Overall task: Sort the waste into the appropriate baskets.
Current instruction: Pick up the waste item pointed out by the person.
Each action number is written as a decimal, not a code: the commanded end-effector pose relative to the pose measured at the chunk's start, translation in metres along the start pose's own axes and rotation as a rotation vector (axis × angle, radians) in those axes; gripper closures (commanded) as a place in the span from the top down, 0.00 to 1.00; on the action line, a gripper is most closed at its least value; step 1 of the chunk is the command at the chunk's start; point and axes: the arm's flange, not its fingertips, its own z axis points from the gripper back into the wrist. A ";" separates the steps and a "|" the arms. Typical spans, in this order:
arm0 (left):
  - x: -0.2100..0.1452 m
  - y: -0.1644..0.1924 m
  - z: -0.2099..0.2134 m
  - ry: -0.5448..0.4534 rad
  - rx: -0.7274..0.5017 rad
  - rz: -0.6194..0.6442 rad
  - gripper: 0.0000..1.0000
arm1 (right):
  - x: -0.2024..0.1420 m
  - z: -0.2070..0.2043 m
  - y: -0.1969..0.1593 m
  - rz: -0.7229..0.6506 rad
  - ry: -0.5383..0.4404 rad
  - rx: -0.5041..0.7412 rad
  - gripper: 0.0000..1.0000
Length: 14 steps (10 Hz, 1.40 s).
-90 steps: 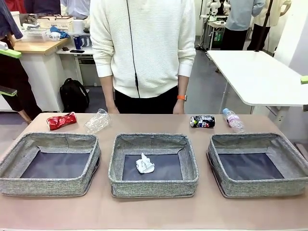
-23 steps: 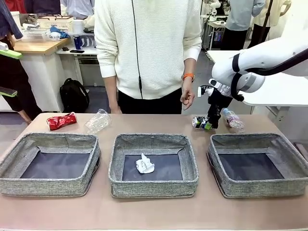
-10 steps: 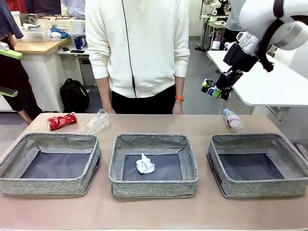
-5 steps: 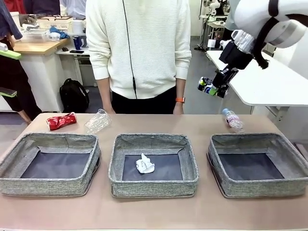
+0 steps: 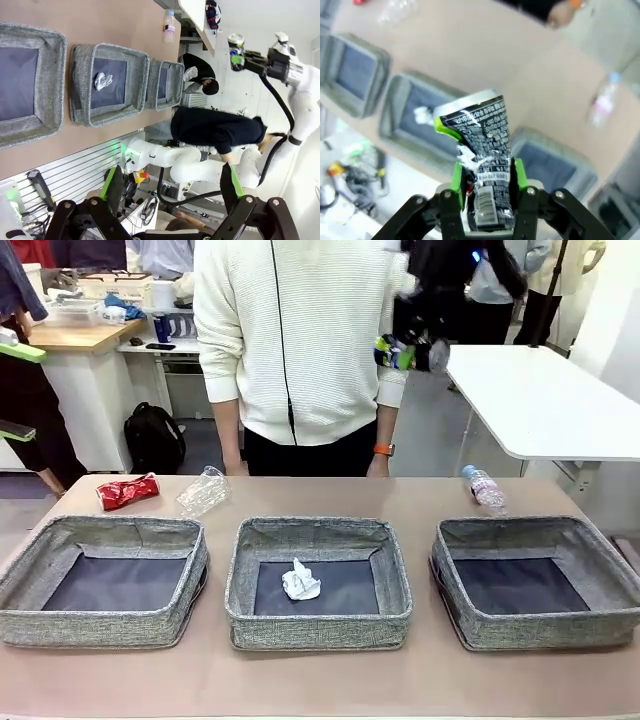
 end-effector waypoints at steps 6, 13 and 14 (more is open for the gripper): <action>0.000 -0.001 0.000 0.002 -0.026 -0.015 1.00 | 0.009 0.112 0.104 -0.111 0.145 -0.103 0.44; 0.000 -0.001 0.000 0.002 -0.026 -0.015 1.00 | 0.043 0.082 0.181 -0.134 -0.005 -0.184 0.44; 0.000 -0.001 0.000 0.002 -0.026 -0.015 1.00 | 0.051 0.075 0.190 -0.109 0.027 -0.178 0.44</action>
